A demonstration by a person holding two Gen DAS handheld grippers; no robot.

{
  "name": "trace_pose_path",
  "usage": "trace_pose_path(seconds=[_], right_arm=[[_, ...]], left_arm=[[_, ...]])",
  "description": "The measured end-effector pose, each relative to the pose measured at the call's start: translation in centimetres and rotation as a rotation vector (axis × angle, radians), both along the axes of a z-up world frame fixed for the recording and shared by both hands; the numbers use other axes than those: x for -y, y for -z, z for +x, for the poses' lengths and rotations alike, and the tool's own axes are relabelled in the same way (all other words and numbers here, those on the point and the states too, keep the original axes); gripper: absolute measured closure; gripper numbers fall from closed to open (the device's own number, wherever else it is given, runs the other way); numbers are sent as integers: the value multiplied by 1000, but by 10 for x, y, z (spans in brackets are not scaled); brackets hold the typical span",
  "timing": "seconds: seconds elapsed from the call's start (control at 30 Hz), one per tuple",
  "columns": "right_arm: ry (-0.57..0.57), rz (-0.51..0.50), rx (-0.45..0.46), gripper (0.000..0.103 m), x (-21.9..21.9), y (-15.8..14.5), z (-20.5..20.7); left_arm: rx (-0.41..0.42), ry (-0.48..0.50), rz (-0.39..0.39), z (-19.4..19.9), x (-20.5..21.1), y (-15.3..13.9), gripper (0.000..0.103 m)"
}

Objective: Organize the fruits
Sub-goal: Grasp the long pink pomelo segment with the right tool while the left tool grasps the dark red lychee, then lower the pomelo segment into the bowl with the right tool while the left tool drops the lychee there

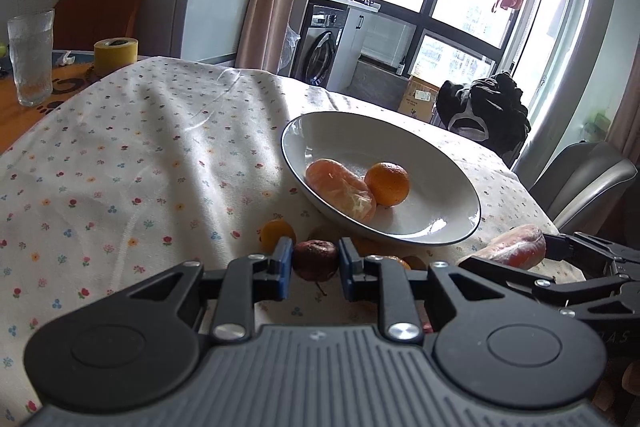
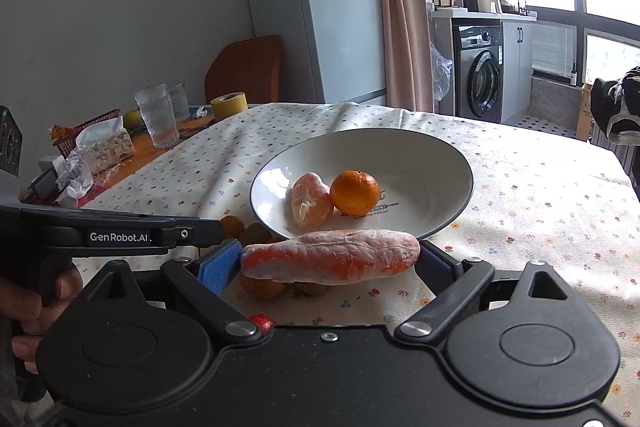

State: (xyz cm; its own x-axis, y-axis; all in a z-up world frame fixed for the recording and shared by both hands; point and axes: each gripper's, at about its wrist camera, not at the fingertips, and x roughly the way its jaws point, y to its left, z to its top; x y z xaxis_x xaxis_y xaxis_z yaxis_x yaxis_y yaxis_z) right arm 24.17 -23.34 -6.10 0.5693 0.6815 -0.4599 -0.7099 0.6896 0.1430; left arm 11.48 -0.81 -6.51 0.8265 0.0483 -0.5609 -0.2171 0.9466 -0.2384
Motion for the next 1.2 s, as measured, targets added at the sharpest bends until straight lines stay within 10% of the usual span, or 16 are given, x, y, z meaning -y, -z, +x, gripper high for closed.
trace_pose_path(seconds=[1.2], right_arm=[[73,21,21,14,-9,-10,62]], left_arm=[[43,21,13,44,-8,-23,80]])
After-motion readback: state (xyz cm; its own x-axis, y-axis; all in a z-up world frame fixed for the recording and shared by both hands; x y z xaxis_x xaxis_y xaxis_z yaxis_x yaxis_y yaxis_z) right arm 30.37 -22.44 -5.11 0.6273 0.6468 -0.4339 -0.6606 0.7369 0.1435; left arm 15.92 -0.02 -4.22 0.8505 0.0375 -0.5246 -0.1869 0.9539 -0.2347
